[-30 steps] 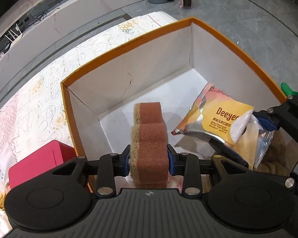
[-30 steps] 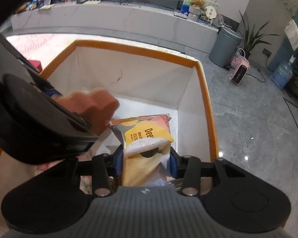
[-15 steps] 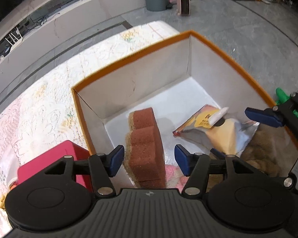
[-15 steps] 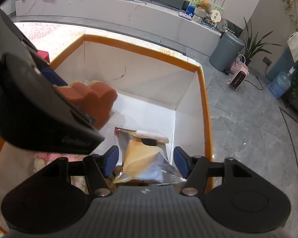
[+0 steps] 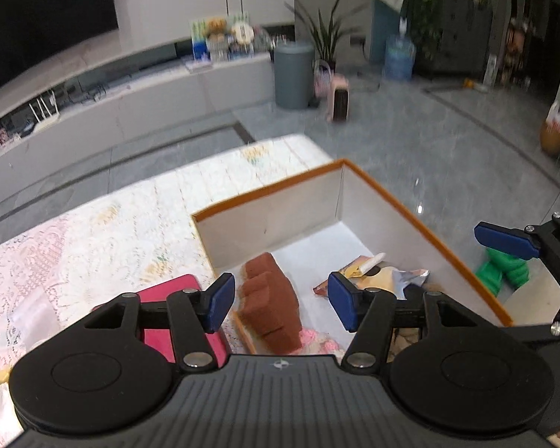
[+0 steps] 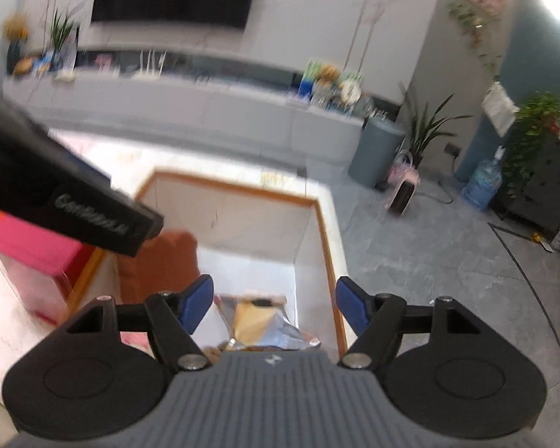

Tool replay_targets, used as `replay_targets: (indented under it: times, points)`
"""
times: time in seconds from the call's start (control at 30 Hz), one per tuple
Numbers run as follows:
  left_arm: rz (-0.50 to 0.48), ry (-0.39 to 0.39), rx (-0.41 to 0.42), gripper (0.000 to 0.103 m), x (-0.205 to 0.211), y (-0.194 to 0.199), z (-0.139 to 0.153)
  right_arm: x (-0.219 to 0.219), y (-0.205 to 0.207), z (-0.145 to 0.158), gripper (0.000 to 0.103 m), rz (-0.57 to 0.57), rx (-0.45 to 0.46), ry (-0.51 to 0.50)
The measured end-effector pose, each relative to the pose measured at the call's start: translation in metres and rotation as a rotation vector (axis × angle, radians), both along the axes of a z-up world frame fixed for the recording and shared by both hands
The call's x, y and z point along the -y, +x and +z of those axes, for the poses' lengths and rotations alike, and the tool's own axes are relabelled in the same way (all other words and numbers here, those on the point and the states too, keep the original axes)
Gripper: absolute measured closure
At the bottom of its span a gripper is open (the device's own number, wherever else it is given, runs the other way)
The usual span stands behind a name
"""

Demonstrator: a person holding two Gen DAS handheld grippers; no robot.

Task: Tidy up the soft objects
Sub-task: 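Move both open grippers back from the shoebox toward the bed objects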

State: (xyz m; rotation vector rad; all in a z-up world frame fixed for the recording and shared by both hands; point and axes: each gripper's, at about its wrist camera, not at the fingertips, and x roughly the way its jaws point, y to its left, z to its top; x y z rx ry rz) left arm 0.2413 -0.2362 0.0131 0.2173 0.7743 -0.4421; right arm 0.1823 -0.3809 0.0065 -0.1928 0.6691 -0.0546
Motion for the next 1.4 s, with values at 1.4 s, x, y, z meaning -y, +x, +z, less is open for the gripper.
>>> replay_targets:
  times: [1.4]
  points:
    - [0.48,-0.093,0.138,0.035,-0.267,-0.158,-0.049,-0.199,-0.138,-0.038,0.028,0.028,0.133,0.408]
